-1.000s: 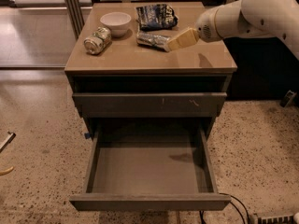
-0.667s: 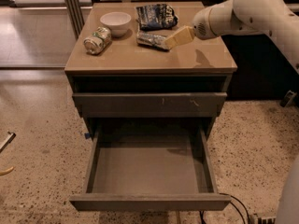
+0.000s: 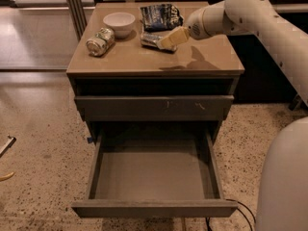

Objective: Place redbull can into middle drawer

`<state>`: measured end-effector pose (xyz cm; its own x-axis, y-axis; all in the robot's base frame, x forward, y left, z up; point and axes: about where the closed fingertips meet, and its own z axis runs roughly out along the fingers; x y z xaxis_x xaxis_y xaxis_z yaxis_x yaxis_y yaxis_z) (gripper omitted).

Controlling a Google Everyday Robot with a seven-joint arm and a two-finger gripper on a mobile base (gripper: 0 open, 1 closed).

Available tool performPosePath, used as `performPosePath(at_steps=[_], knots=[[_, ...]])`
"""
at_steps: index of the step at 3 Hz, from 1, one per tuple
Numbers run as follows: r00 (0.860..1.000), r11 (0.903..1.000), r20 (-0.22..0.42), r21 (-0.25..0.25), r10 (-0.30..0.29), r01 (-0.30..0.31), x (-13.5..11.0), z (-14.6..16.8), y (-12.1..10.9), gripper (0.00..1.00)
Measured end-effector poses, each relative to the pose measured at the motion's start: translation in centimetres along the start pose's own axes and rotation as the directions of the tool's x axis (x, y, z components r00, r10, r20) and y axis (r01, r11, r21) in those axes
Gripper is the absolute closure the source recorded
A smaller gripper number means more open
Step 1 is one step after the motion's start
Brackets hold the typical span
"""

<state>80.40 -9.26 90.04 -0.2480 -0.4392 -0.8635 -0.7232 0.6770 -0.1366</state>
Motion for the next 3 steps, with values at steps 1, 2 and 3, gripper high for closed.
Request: performPosePath(at_steps=[1, 2, 3], knots=[[1.000, 0.9997, 0.000, -0.022, -0.012, 0.012, -0.6, 2.0, 0.5, 0.00], [1.000, 0.9990, -0.009, -0.041, -0.019, 0.018, -0.7, 3.6, 0.9, 0.00], [0.998, 0.9964, -0.044, -0.073, -0.047, 0.043, -0.4, 5.1, 1.9, 0.00]])
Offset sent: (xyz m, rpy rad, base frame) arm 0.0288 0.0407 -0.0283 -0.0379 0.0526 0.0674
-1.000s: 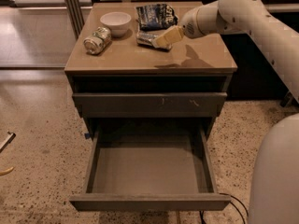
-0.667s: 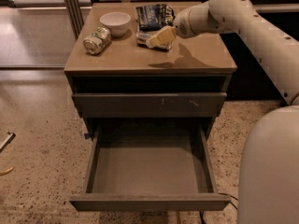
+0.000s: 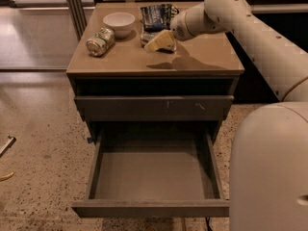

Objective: Place redbull can into middle drawer

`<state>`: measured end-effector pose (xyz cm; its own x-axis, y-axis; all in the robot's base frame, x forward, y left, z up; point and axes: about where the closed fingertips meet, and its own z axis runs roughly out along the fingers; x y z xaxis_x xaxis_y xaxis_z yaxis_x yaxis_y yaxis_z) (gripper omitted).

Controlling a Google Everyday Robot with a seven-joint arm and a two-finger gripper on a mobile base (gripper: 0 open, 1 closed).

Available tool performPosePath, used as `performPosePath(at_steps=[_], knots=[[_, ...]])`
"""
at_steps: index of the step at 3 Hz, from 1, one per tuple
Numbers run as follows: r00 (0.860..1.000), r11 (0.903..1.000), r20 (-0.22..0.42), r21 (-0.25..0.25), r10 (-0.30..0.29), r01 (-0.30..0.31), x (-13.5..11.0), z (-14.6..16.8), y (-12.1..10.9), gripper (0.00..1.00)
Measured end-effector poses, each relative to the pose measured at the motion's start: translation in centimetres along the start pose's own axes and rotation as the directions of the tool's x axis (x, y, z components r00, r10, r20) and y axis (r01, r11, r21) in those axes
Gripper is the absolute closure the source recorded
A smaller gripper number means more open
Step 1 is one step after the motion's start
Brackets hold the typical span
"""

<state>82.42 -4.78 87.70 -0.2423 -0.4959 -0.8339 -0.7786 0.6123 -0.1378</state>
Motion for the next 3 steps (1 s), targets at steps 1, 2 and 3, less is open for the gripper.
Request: performPosePath(at_steps=[1, 2, 3], knots=[[0.999, 0.9995, -0.043, -0.028, -0.015, 0.014, 0.3, 1.5, 0.6, 0.00], [0.997, 0.9993, -0.075, -0.036, -0.012, 0.009, 0.9, 2.4, 0.6, 0.00], [0.995, 0.9993, -0.104, -0.038, -0.007, 0.003, 1.3, 2.8, 0.2, 0.00]])
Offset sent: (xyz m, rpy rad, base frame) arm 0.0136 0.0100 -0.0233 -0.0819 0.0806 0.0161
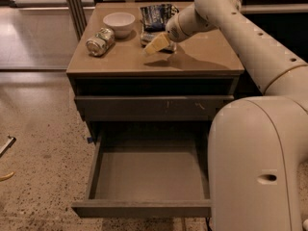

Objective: Place redbull can into middle drawer

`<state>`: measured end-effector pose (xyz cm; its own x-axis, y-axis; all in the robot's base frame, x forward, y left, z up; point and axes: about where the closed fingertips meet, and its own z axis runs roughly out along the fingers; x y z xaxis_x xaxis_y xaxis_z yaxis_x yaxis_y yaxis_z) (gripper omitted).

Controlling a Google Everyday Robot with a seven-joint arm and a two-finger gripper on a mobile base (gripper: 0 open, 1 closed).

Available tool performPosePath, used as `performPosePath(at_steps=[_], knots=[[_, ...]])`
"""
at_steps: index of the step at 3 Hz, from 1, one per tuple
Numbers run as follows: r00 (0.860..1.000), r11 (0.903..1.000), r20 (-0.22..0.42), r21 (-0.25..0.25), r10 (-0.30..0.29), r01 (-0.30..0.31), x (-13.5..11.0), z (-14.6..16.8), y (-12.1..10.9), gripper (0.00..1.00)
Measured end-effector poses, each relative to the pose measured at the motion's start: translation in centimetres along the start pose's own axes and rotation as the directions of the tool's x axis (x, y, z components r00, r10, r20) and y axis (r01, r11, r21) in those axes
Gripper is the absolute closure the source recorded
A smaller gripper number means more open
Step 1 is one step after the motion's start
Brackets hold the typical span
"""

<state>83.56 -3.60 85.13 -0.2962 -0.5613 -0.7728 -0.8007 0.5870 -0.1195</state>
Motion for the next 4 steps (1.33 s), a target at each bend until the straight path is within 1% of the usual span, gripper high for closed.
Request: performPosePath(at_steps=[1, 3, 4], knots=[[0.999, 0.9997, -0.032, -0.024, -0.009, 0.008, 0.6, 0.4, 0.0, 0.19], [0.994, 0.9952, -0.102, -0.094, -0.037, 0.027, 2.0, 0.4, 0.7, 0.65], [0.993, 0.9934, -0.103, -0.109, -0.047, 0.036, 1.9, -0.6, 0.8, 0.88]])
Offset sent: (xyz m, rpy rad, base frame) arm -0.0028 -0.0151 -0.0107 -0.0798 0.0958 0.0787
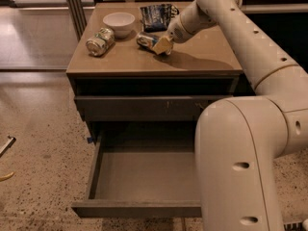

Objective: Place redbull can into middle drawer

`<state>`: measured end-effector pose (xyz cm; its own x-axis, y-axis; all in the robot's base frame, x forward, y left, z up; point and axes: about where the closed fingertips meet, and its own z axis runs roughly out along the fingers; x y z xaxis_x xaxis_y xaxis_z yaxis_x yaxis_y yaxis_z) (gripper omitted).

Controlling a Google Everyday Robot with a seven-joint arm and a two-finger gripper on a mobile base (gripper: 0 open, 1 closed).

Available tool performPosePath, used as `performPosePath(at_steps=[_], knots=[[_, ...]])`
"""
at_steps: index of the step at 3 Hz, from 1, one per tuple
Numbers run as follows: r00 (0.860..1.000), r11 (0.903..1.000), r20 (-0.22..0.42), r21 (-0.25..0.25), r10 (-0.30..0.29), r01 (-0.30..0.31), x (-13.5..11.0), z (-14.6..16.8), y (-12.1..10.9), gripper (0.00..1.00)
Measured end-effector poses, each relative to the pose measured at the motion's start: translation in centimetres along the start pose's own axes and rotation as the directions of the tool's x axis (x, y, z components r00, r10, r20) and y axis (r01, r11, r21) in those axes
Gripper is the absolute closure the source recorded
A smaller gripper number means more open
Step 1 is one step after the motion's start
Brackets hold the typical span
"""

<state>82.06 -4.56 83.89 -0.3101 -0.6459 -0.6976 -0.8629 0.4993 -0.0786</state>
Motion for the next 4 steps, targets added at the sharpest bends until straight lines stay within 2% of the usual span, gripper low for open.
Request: performPosePath(at_steps=[1, 2, 3, 4], knots=[[0.999, 0.9997, 0.035, 0.012, -0.023, 0.022, -0.3, -2.7, 0.3, 1.00], [0.994, 0.9970, 0.086, 0.047, -0.065, 0.061, -0.5, -7.0, 1.7, 1.00], [0.979, 0.9872, 0.157, 0.116, -0.127, 0.110, -0.8, -13.0, 4.6, 1.00], [0.969, 0.9838, 0.184, 0.097, -0.166, 0.151, 2.2, -15.7, 9.4, 1.00]])
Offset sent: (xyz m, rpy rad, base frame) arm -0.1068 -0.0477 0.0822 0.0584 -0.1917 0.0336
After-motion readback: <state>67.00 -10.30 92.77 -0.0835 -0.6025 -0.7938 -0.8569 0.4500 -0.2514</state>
